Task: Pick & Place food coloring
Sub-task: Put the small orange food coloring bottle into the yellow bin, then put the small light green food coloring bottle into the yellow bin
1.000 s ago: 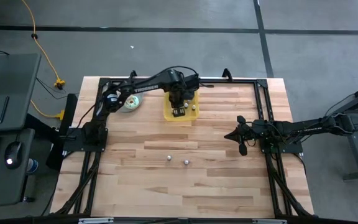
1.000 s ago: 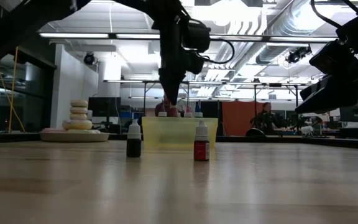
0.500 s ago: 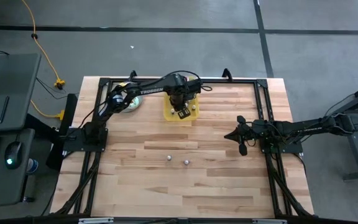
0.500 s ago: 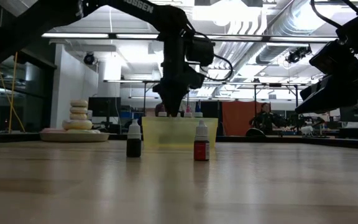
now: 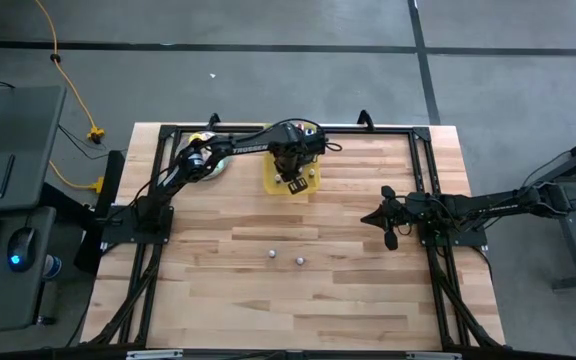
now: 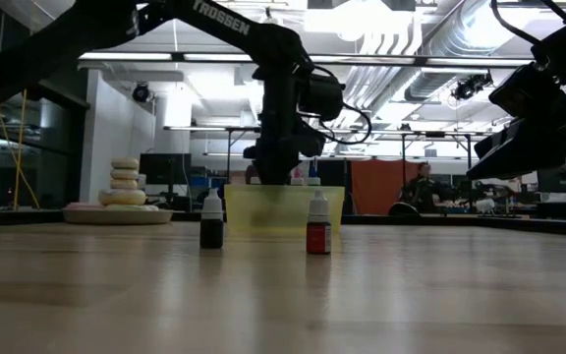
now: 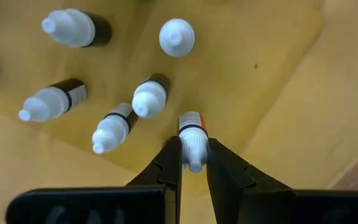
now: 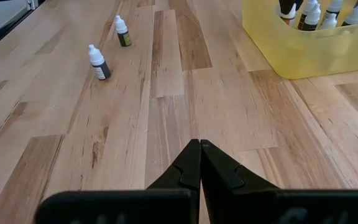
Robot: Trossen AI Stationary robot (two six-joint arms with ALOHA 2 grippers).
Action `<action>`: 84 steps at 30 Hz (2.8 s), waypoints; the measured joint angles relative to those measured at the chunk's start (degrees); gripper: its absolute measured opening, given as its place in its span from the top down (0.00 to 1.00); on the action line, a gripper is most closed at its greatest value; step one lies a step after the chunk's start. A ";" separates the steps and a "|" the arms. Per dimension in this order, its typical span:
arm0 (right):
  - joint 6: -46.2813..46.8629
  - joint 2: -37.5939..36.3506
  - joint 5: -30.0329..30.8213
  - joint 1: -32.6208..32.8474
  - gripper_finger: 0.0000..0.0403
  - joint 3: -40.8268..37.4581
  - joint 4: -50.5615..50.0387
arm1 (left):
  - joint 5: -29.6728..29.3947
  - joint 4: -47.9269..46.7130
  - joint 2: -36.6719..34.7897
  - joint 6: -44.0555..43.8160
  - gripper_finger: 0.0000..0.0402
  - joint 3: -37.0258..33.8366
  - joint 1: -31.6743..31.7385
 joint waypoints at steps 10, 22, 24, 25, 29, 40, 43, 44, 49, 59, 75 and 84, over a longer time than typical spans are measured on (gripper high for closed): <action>0.00 0.00 -0.01 0.02 1.00 0.02 0.00 | 0.59 0.46 -0.02 0.55 0.89 0.00 0.04; 0.00 -0.02 0.00 0.00 1.00 0.02 0.00 | 0.70 0.61 0.63 2.03 0.89 -0.07 0.09; 0.00 -0.01 0.00 0.01 1.00 0.00 0.01 | 0.76 0.77 0.61 2.16 0.89 -0.03 0.07; 0.00 0.00 0.00 0.01 1.00 0.02 0.00 | 0.61 0.87 0.59 2.14 0.89 0.00 0.07; 0.00 0.00 -0.01 0.01 1.00 0.02 0.00 | 0.64 1.11 0.59 2.10 0.89 -0.01 0.09; 0.00 0.00 0.00 0.01 1.00 0.01 0.00 | 1.08 1.21 0.59 3.06 0.80 -0.01 0.09; 0.00 -0.02 0.00 0.02 1.00 0.02 0.00 | 1.09 1.20 0.59 3.26 0.74 0.00 0.09; 0.00 0.00 0.00 0.00 1.00 0.02 0.00 | 1.09 1.19 0.59 3.26 0.73 0.00 0.09; 0.00 -0.02 0.00 0.02 1.00 0.02 0.00 | 1.09 1.05 0.59 3.26 0.69 0.00 0.09; 0.00 -0.01 0.00 0.01 1.00 0.00 -0.01 | 0.29 -0.12 0.59 4.57 0.69 0.28 0.07; 0.00 0.00 -0.02 0.01 1.00 0.01 -0.15 | -4.33 -3.39 -5.96 7.68 0.69 8.79 -0.77; 0.00 0.00 0.00 0.00 1.00 0.01 -0.01 | -6.80 -5.16 -15.70 9.11 0.69 8.73 -3.81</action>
